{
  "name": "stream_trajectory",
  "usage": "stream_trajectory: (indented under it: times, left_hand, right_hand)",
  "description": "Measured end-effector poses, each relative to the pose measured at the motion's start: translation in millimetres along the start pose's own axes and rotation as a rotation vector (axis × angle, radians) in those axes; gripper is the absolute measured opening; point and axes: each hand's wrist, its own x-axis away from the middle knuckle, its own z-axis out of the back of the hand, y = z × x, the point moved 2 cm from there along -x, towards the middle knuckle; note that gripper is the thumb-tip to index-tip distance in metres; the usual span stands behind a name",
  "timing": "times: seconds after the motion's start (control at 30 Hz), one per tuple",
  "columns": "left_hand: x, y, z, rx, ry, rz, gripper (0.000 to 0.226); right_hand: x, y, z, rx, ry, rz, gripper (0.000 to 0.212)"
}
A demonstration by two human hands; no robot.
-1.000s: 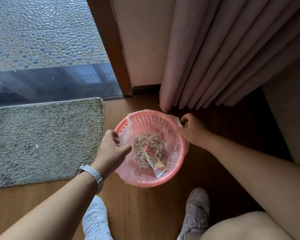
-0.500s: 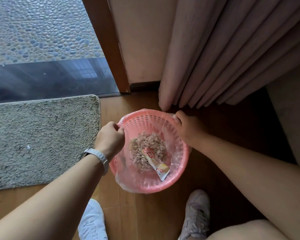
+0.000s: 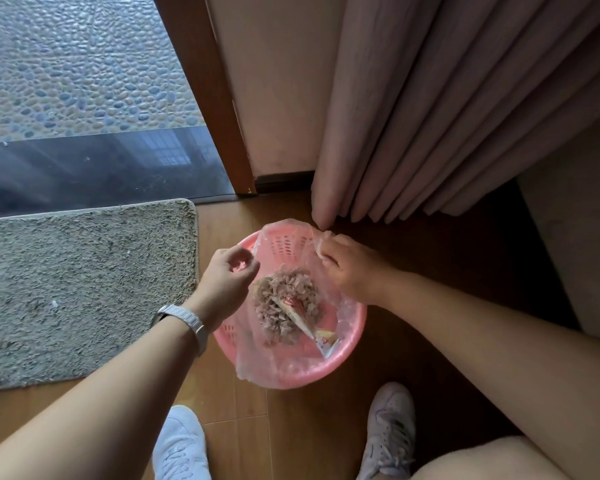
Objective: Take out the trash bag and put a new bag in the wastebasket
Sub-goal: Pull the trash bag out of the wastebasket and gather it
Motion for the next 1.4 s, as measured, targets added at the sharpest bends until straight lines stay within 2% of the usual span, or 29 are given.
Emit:
stream_trajectory:
  times: [0.13, 0.23, 0.33, 0.4, 0.5, 0.57, 0.63, 0.7, 0.77, 0.9, 1.0, 1.1, 1.2, 1.23, 1.3, 1.37, 1.4]
  left_hand:
    - [12, 7, 12, 0.132, -0.029, -0.005, 0.012]
    - [27, 10, 19, -0.035, 0.026, 0.012, 0.021]
    - [52, 7, 15, -0.207, -0.027, 0.118, 0.049]
    - [68, 0, 7, -0.25, -0.073, 0.201, 0.064]
    - [92, -7, -14, -0.374, -0.159, 0.246, 0.07]
    - [102, -10, -25, -0.481, -0.144, 0.179, 0.064]
    - [103, -11, -31, -0.519, -0.06, 0.078, 0.057]
    - [96, -9, -34, -0.519, -0.035, 0.004, 0.066]
    - [86, -8, -37, -0.627, -0.101, -0.059, 0.073]
    - [67, -3, -35, -0.885, -0.101, -0.167, 0.032]
    - [61, -3, -33, -0.9, -0.067, -0.273, 0.029]
    - [65, -1, -29, -0.848, -0.136, -0.379, 0.021]
    - [72, 3, -17, -0.964, -0.237, -0.384, 0.035]
    - [75, 6, -12, -1.024, -0.216, -0.4, 0.035]
    - [81, 17, -1, -1.058, -0.126, -0.44, 0.019]
    - [89, 27, 10, -0.964, -0.037, -0.477, 0.006]
    - [94, 31, 15, -0.874, -0.007, -0.492, 0.007]
  right_hand:
    - [6, -8, 9, -0.239, 0.034, -0.07, 0.018]
    - [18, -9, 24, -0.343, 0.117, -0.117, 0.022]
    - [32, -1, 31, -0.236, 0.103, -0.202, 0.014]
    - [40, 7, 27, -0.07, 0.032, -0.293, 0.014]
    - [54, 15, 20, 0.114, -0.114, -0.395, 0.04]
    - [63, 16, 18, 0.186, -0.192, -0.384, 0.041]
    - [67, 17, 16, 0.222, -0.219, -0.358, 0.037]
    - [67, 18, 14, 0.228, -0.209, -0.336, 0.032]
    - [65, 17, 13, 0.214, -0.191, -0.302, 0.029]
    - [58, 16, 20, 0.116, -0.138, -0.225, 0.023]
    - [53, 12, 26, 0.093, -0.081, -0.188, 0.016]
    - [50, 6, 33, 0.066, -0.002, -0.167, 0.022]
    - [51, -7, 43, -0.057, 0.061, -0.139, 0.025]
    - [54, -13, 48, -0.104, 0.065, -0.139, 0.031]
    - [62, -24, 57, -0.173, 0.085, -0.139, 0.034]
    - [70, -32, 65, -0.231, 0.116, -0.152, 0.026]
    - [74, -36, 69, -0.282, 0.137, -0.168, 0.023]
